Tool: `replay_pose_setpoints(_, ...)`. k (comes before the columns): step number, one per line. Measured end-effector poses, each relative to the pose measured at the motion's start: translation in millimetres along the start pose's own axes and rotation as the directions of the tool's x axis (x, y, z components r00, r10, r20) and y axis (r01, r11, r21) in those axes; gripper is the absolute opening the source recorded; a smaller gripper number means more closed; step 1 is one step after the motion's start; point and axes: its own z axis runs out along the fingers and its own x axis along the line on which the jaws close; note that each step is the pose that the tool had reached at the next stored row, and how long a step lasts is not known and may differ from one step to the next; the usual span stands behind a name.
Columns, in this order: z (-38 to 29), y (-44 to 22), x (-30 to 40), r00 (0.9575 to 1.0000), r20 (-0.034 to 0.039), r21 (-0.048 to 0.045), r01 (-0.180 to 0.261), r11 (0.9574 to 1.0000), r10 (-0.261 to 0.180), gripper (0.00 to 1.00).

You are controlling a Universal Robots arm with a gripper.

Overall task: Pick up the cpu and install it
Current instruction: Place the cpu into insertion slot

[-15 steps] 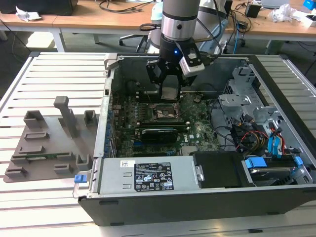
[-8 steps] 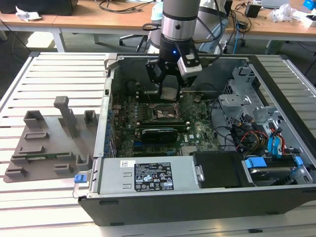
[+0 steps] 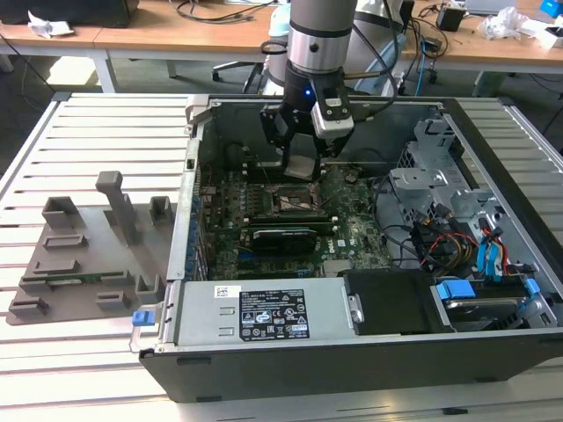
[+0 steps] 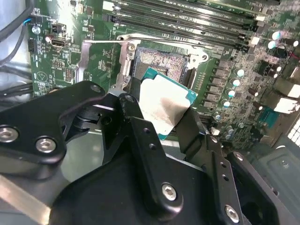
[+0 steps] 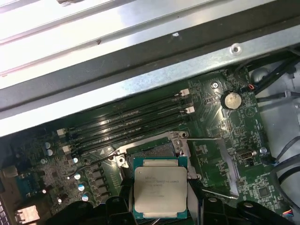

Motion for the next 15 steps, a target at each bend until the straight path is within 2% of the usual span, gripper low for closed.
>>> replay_pose_setpoints(4, 0.1, 0.0, 0.0, 0.9988, -0.0017, 0.0018, -0.049, 0.9988, 0.049, 0.55)
replay_pose_setpoints(6, 0.2, 0.0, 0.0, 0.9969, -0.0027, 0.0029, -0.079, 0.9969, 0.079, 0.55)
replay_pose_setpoints(13, 0.5, 0.0, 0.0, 0.9878, -0.0062, 0.0040, -0.155, 0.9878, 0.155, 0.55)
replay_pose_setpoints(15, 0.6, 0.0, 0.0, 0.9828, -0.0074, 0.0046, -0.185, 0.9828, 0.185, 0.55)
